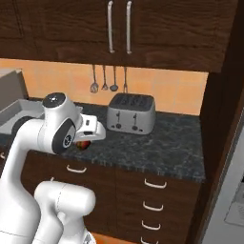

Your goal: Place one bell pepper and one fish in each tupperware on the nearby counter, to pack two identical lunches.

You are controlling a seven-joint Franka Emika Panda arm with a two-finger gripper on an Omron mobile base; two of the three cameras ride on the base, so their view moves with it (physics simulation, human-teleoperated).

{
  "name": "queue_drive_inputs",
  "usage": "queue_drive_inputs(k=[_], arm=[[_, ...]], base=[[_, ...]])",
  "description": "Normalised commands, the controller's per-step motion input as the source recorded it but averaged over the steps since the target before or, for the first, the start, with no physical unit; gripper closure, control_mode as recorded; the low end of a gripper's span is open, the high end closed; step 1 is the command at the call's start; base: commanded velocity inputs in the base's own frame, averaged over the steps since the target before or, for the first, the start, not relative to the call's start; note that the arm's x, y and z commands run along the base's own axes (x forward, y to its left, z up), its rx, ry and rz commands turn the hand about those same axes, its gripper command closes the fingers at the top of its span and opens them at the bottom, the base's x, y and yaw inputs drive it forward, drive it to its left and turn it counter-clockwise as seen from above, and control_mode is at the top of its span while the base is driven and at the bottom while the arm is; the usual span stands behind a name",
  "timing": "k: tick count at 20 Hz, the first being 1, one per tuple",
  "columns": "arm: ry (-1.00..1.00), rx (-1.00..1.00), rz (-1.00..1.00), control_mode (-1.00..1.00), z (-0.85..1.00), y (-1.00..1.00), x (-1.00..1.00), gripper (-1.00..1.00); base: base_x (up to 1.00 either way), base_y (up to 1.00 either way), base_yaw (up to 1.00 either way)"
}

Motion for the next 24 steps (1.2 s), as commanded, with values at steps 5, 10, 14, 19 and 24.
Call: queue_drive_inputs(k=[5,10,14,19,24], arm=[[0.00,0.00,0.00,1.00,0.00,0.00,0.00,1.00],[0.00,0.00,0.00,1.00,0.00,0.00,0.00,1.00],[0.00,0.00,0.00,1.00,0.00,0.00,0.00,1.00],[0.13,0.00,-0.03,-1.00,-0.16,-0.25,0.10,1.00],[0.40,0.02,-0.01,-1.00,-0.74,-0.16,0.84,1.00]], base=[[0.28,1.00,-0.07],[0.49,1.00,-0.14],[0.89,0.56,-0.04],[0.23,-0.34,-0.07],[0.00,0.00,0.00]])
